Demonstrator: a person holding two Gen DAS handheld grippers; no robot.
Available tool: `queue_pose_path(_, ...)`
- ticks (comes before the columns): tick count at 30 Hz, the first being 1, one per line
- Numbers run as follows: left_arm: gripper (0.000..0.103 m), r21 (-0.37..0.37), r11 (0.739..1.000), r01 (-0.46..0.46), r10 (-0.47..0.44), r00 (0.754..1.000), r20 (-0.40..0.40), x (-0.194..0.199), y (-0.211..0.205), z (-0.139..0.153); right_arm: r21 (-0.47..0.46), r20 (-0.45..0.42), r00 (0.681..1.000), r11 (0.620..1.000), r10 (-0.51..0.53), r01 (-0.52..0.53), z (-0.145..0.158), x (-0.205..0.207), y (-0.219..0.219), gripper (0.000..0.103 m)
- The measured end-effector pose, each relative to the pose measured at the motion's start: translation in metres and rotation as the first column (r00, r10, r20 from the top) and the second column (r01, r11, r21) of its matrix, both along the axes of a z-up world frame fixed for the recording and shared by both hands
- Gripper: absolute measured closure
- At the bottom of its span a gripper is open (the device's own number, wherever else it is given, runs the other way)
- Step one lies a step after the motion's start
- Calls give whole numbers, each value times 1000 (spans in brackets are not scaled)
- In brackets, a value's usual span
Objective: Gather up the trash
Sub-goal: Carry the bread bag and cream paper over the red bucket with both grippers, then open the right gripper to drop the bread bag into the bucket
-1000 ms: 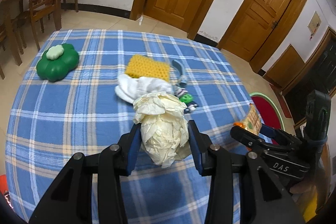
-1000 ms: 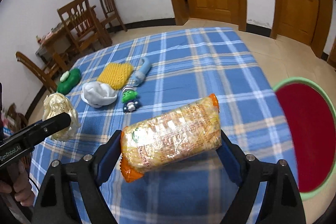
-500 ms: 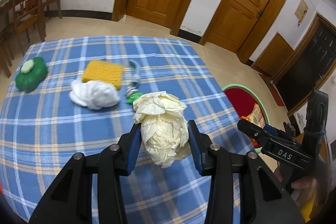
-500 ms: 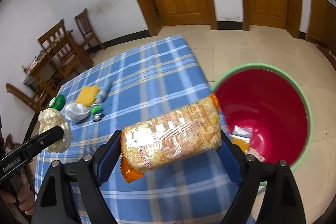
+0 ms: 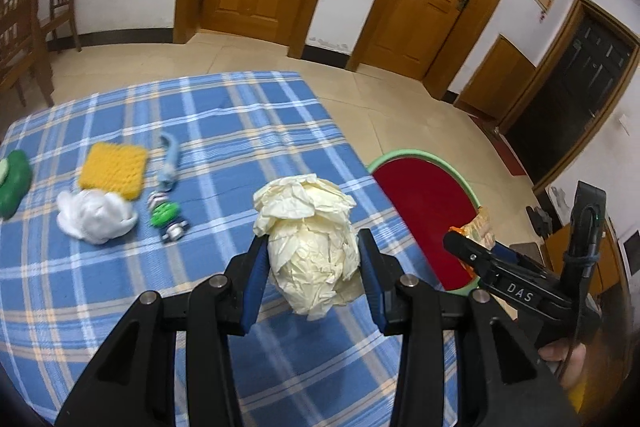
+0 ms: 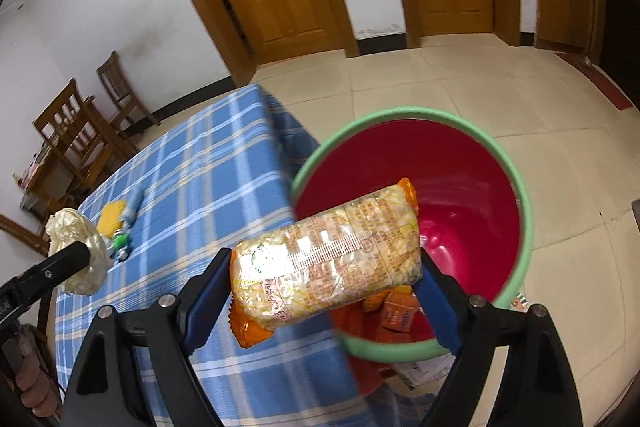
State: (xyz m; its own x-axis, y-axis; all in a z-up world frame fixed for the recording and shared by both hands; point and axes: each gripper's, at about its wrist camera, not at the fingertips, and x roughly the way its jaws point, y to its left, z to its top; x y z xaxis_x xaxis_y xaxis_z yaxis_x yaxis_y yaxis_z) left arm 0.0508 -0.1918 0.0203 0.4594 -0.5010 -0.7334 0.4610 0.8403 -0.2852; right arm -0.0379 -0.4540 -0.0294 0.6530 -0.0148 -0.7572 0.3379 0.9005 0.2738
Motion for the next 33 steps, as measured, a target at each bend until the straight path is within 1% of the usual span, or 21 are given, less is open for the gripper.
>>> queue_pose_path(7,60,10,999,47,-47,999,0,5,-29,-2,11,-5,999,998,-54,54,-7,-2,-26,14)
queue_pose_path(15,60,24,997,75,-75,997,-10,12,-50,-9,15,-1,996,996,-92,92,-11,2,-48,14)
queue_pose_path(22,60,40,994,103,-102,995,-11,12,-68,-13,44,12,994,993,-112,112,-13,-1,-65,8)
queue_pose_path(28,60,52,989,138,-137,990,-16,11,-88,-18,54,33,992,991,-121,119,-10,-5,-72,6)
queue_pose_path(33,60,47,984,174,-173,985,-16,9,-104,-22,54,62,989,989,-138,135,-1,-16,-77,6)
